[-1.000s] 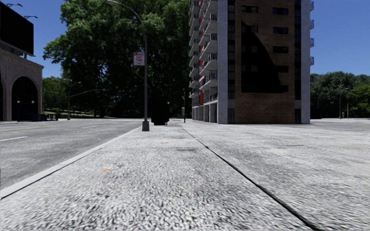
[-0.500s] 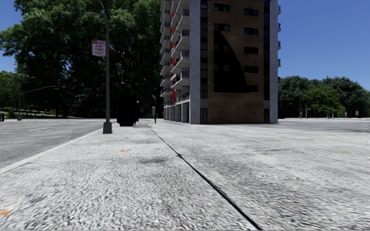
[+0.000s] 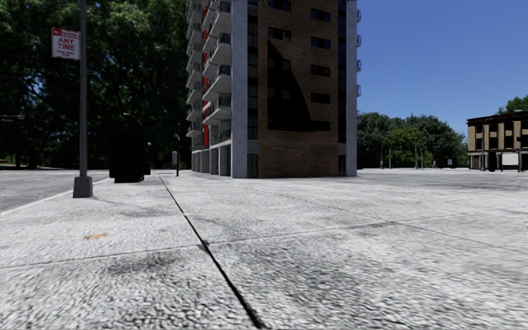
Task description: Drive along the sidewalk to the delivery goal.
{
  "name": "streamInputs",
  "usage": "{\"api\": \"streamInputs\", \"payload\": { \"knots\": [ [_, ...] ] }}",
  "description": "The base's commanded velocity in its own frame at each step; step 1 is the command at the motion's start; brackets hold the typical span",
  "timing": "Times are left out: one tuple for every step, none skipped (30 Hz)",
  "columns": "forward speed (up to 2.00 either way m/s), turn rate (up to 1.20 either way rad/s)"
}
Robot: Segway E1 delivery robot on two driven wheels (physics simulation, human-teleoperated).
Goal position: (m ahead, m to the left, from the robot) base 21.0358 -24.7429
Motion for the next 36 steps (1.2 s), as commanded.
{"api": "streamInputs", "payload": {
  "knots": [
    [2.0, -0.43],
    [2.0, -0.43],
    [2.0, -0.43],
    [2.0, -0.43],
    [2.0, -0.43],
    [2.0, -0.43],
    [2.0, -0.43],
    [2.0, -0.43],
    [2.0, -0.43],
    [2.0, -0.43],
    [2.0, -0.43],
    [2.0, -0.43],
    [2.0, -0.43],
    [2.0, -0.43],
    [2.0, -0.43],
    [2.0, -0.43],
    [2.0, -0.43],
    [2.0, -0.43],
    [2.0, -0.43],
    [2.0, -0.43],
    [2.0, -0.43],
    [2.0, -0.43],
    [2.0, -0.43],
    [2.0, -0.43],
    [2.0, -0.43],
    [2.0, -0.43],
    [2.0, -0.43],
    [2.0, -0.43],
    [2.0, -0.43],
    [2.0, -0.43],
    [2.0, -0.43],
    [2.0, -0.43],
    [2.0, -0.43],
    [2.0, -0.43],
    [2.0, -0.43],
    [2.0, -0.43]
  ]
}}
